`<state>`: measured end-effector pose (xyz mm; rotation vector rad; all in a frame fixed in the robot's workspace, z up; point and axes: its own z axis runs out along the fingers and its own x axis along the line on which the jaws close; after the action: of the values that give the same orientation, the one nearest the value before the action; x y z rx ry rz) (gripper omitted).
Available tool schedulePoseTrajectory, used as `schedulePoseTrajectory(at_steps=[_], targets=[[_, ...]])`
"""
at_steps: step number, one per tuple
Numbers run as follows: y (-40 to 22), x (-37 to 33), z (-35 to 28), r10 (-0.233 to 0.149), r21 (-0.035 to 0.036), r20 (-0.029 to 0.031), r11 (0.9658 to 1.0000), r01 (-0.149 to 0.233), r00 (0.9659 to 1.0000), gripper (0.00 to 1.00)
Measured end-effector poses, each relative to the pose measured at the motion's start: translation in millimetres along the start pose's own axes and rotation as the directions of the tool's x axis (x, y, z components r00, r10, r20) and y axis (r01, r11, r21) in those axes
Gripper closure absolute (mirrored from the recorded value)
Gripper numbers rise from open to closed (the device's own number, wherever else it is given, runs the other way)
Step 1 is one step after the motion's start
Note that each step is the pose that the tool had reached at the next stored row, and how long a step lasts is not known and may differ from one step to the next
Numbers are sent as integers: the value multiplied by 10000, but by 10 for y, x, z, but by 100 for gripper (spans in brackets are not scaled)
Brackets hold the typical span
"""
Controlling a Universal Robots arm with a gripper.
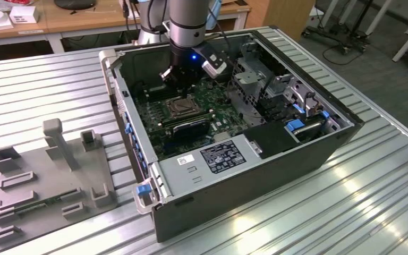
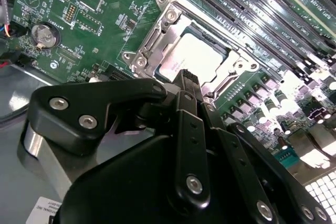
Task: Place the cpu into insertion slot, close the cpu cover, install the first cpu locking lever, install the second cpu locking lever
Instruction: 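Install the first cpu locking lever, then install the second cpu locking lever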
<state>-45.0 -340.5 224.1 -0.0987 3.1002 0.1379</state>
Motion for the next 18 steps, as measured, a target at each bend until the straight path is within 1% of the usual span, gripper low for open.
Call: schedulePoseTrajectory(at_steps=[5, 11, 18], targets=[[2, 53, -3, -2, 3, 18, 10000, 2, 10000, 90], [-1, 55, -21, 27, 6, 20, 10000, -27, 10000, 90], [-1, 55, -22, 38, 8, 20, 10000, -38, 10000, 90]])
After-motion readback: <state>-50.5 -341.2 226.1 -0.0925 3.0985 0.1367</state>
